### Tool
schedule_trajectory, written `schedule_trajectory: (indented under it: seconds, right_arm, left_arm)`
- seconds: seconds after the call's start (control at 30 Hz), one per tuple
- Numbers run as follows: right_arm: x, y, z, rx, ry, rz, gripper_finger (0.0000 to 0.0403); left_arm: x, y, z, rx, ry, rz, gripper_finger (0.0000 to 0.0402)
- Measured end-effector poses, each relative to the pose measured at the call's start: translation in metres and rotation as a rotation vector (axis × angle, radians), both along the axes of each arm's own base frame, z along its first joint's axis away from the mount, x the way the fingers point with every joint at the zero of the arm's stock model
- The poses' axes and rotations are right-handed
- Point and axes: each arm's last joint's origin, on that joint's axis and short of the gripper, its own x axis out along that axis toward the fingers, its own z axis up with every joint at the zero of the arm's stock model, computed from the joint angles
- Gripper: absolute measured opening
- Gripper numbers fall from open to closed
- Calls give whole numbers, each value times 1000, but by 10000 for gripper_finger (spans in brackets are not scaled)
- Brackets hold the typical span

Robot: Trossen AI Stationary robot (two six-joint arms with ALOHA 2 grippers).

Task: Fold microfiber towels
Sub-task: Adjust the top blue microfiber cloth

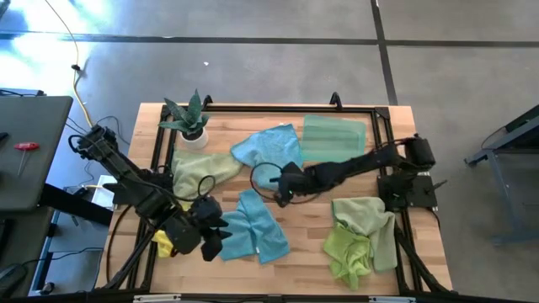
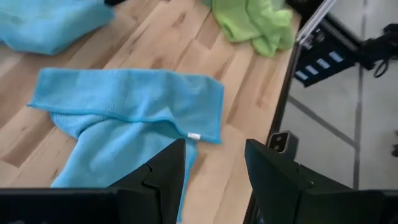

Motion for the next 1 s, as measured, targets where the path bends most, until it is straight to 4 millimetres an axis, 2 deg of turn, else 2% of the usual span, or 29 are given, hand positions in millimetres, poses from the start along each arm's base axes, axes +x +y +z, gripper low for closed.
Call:
schedule_trajectory:
  seconds: [0.1,0.37,0.53,0.8,1.0]
  right_arm:
    - [8,-12,-10,5,-11,-18,217]
    - [28,-28,-38,0,-74,-40,217]
    - [36,-49,-49,-25,-96,-54,217]
    - [40,-100,-48,-158,-146,-68,217]
    - [41,-141,-38,-232,-254,-90,217]
  left_arm:
    - [-10,3,4,32,0,24,156]
    - [-31,20,28,125,-120,88,156]
    - [-42,34,44,148,-210,152,156]
    - [-59,50,65,214,-372,283,156]
    - [-61,53,70,269,-414,334,156]
